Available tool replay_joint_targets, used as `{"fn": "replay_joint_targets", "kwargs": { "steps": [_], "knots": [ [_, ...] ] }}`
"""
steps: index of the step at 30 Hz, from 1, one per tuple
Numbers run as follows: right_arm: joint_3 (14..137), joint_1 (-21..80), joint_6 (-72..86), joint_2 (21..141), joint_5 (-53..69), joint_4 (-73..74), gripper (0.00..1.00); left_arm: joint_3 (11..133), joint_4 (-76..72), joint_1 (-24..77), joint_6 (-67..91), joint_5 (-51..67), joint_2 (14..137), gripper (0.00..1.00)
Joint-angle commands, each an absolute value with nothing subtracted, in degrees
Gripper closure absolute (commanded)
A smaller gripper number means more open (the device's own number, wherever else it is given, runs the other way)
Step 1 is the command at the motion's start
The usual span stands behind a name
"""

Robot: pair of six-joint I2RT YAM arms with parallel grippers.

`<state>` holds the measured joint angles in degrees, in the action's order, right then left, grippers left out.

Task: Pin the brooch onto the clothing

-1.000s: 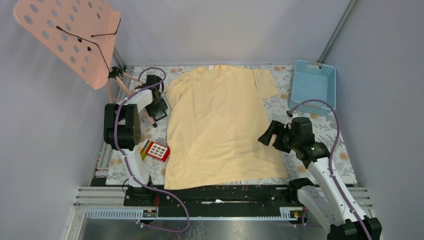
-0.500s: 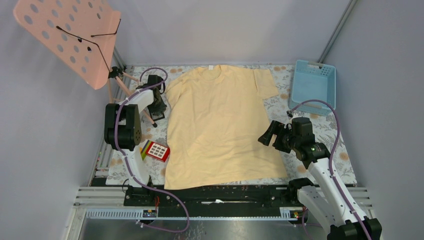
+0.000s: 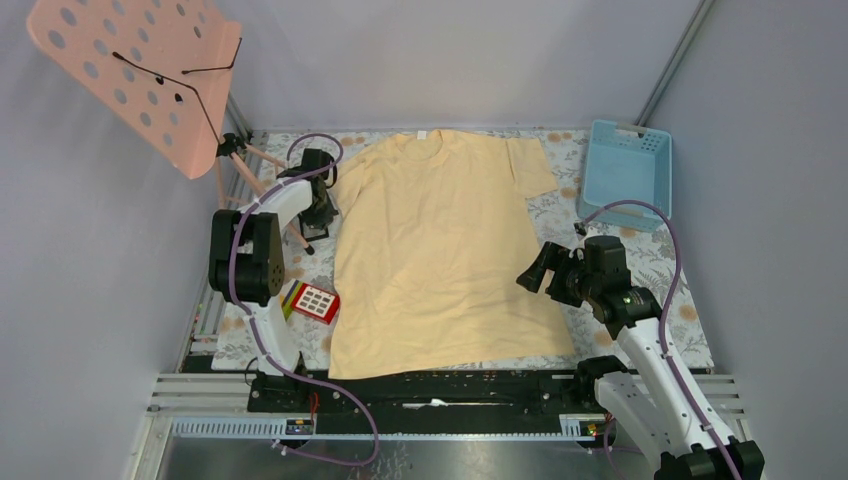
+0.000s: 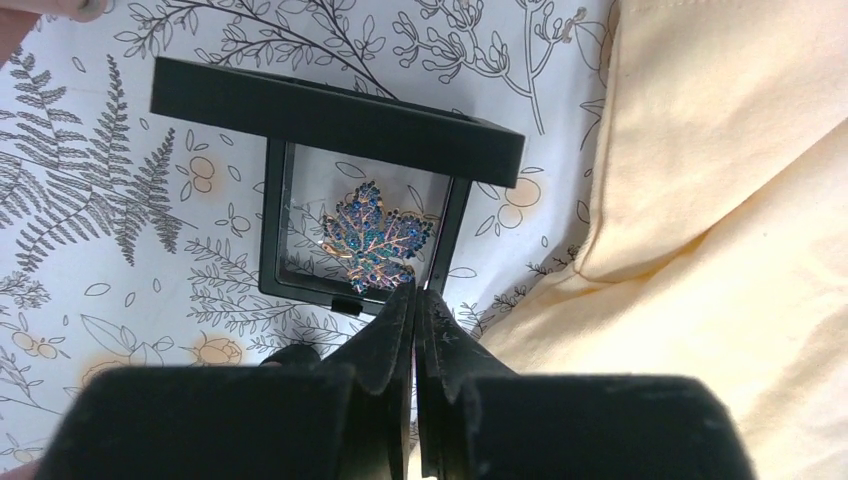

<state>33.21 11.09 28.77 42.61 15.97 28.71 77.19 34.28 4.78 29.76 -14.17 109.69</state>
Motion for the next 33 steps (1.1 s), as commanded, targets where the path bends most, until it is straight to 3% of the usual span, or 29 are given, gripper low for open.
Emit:
{"fn": "replay_joint_targets", "kwargs": {
  "steps": [1,10,27,33],
  "knots": [
    [33.5,11.3,28.8,42.0,15.2,29.6,0.11,77.2,34.0,5.1,28.8,-17.2,105.9,0.97],
    [34.0,11.3,28.8,41.7,15.3,29.8,0.11,81.9,36.1,6.5,24.7,-24.8,109.2,0.71],
    [34.3,11.4,28.2,42.9,15.2,29.3,0.11,84.7,35.6,7.6,21.6,-25.6,114.3,0.59],
    [34.4,11.3,28.2,43.3,15.2,29.0,0.11,85.6,36.3,7.5,21.4,-27.4,115.1,0.59]
  ]
}}
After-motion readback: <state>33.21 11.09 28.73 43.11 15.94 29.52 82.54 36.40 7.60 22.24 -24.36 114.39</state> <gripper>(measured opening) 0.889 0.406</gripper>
